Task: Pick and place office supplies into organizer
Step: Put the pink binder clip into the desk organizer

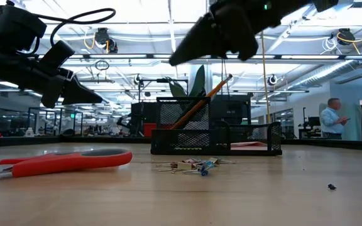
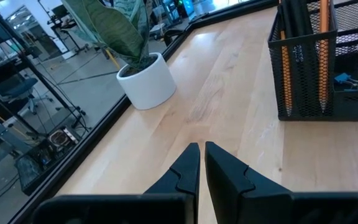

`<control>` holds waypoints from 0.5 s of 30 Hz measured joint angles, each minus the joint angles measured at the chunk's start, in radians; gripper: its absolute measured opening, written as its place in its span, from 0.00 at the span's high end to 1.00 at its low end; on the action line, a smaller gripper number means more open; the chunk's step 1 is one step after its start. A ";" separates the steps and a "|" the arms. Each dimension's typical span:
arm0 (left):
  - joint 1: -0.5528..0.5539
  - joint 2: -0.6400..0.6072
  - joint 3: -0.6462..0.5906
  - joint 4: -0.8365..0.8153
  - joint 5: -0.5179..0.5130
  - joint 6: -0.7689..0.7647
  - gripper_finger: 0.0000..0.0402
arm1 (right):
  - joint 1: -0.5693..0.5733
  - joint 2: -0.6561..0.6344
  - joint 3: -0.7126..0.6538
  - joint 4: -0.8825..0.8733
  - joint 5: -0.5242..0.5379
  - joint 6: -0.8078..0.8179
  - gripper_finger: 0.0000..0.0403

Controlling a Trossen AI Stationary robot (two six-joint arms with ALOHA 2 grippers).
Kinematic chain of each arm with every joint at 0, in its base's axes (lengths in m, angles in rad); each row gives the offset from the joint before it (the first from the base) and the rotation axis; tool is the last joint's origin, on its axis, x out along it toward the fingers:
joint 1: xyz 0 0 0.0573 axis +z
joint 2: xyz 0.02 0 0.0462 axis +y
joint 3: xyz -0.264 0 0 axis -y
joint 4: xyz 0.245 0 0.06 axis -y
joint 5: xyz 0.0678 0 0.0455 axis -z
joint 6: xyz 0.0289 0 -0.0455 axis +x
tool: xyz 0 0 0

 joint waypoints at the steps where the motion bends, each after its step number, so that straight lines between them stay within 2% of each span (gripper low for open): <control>1: 0.000 0.000 0.000 0.000 0.000 0.001 0.92 | -0.004 -0.001 -0.009 0.004 0.021 -0.004 0.84; 5: 0.000 0.000 0.000 0.000 0.000 0.010 0.92 | -0.015 0.002 -0.063 0.043 -0.008 -0.081 0.85; 11: 0.000 0.000 0.000 -0.001 0.000 0.010 0.92 | -0.031 0.008 -0.145 0.220 -0.005 -0.111 0.84; 15: 0.000 0.000 0.000 -0.005 0.000 0.009 0.92 | -0.049 0.009 -0.160 0.198 -0.054 -0.099 0.85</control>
